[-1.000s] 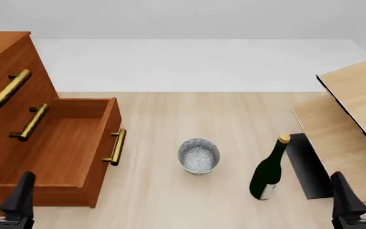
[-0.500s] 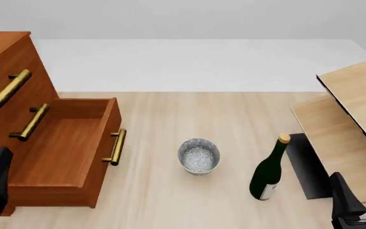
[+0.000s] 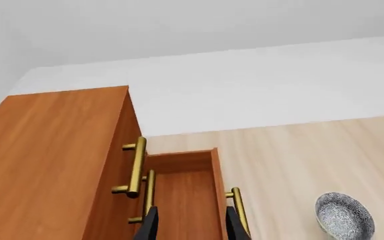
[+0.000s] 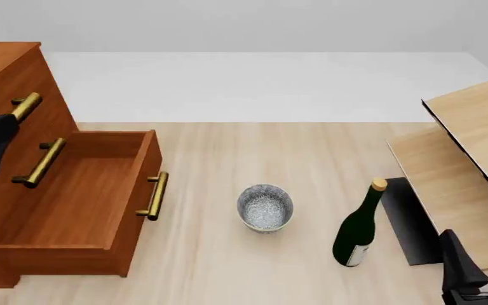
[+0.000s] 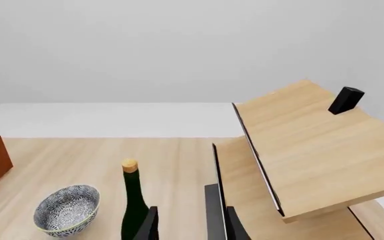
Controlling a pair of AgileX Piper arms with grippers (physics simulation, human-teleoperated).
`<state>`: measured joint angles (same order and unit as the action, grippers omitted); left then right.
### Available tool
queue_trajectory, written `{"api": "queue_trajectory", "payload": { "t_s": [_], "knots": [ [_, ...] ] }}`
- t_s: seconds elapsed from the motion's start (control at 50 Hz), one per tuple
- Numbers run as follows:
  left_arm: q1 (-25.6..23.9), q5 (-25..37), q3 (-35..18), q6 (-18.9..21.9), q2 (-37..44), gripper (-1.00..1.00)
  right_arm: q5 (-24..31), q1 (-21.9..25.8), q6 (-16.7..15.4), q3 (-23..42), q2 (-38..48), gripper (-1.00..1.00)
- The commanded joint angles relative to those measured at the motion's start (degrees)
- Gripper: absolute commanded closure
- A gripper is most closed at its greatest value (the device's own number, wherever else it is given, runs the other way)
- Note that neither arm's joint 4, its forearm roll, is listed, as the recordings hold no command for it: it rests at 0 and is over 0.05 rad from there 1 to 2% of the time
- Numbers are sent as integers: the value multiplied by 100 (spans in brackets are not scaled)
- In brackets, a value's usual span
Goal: Put the wine bottle in the bottom drawer of the cabinet.
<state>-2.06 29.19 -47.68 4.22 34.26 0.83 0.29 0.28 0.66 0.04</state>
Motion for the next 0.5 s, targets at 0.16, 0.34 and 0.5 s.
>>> {"api": "queue_trajectory", "payload": {
  "t_s": [0.16,0.34,0.5],
  "knots": [
    [-363,1133,-1498,-380,1691,-100,24,16,-12,-11,-1,-100],
    [-480,1314,-1782,-471,2068,-100,30,11,-26,-16,2,-100],
    [-732,1459,-1838,-630,2372,-100,34,24,-54,-18,1,-100]
  ]
}}
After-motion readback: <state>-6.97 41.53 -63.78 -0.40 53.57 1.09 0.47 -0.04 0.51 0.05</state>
